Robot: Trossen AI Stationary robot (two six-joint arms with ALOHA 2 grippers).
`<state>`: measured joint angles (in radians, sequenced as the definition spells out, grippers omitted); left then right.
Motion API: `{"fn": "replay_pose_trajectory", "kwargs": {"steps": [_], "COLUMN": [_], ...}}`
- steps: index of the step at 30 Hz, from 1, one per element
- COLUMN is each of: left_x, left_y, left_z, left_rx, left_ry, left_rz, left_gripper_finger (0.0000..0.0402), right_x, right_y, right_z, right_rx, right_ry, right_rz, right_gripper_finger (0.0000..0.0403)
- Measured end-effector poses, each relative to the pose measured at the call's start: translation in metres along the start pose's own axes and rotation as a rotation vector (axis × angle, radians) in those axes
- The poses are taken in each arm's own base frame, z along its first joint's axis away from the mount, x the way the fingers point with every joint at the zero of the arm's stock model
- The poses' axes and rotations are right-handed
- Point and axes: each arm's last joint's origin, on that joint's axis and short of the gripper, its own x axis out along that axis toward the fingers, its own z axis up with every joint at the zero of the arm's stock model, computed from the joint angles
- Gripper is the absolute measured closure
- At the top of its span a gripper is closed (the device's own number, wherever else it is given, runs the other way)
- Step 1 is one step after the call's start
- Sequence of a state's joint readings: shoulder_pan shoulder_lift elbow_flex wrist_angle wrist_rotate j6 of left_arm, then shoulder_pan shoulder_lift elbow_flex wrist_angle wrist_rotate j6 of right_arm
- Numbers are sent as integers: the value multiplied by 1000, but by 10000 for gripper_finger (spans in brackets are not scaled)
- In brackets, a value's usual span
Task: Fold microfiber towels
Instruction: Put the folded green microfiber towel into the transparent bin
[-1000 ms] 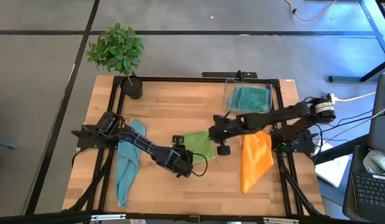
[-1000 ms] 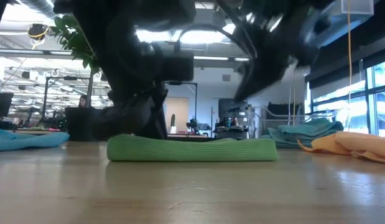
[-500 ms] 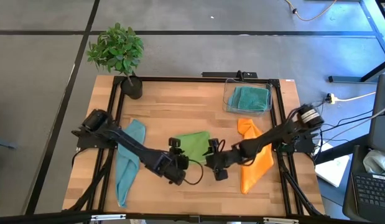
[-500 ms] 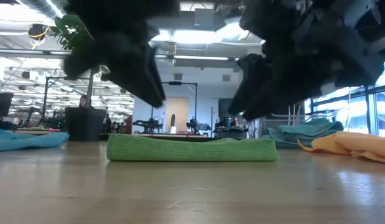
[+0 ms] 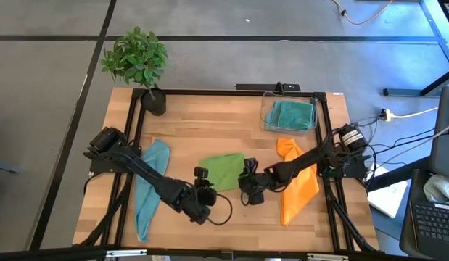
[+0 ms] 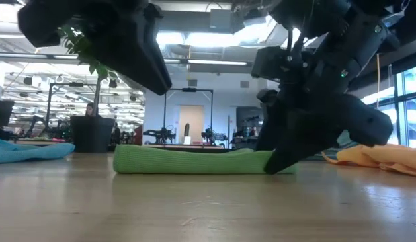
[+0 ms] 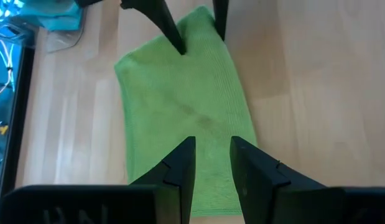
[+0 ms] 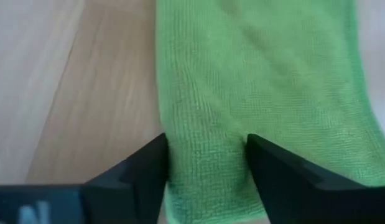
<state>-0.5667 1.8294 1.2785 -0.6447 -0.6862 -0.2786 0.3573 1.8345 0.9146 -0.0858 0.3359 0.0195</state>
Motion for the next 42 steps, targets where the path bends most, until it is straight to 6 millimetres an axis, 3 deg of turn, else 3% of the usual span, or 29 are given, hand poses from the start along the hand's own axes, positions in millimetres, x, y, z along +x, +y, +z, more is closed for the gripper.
{"fn": "replay_pose_trajectory", "kwargs": {"steps": [6, 11, 15, 18, 26, 34, 38, 42], "left_x": [0, 0, -1, -2, -3, -6, -7, -7], "left_y": [1, 0, 0, 0, 2, -1, -1, -1], "left_z": [-1, -3, -5, -8, -14, -16, -16, -16], "left_rx": [7, 19, 34, 48, 24, 22, 15, -10], "left_ry": [10, 23, 38, 58, 112, 110, 114, 114], "left_rz": [4, 7, 10, 19, 39, 35, 37, 38], "left_gripper_finger": [308, 308, 308, 308, 308, 308, 308, 308], "right_x": [17, 21, 10, -2, -29, -64, -85, -102], "right_y": [-2, -2, -8, -22, -87, -170, -215, -251], "right_z": [-7, -8, -5, -3, 26, 56, 57, 43], "right_rx": [-23, -74, -156, -242, -370, -451, -395, -317], "right_ry": [53, 57, 79, 205, 455, 607, 693, 798], "right_rz": [50, 54, 42, 0, -120, -304, -364, -356], "right_gripper_finger": [276, 379, 389, 395, 395, 395, 395, 395]}}
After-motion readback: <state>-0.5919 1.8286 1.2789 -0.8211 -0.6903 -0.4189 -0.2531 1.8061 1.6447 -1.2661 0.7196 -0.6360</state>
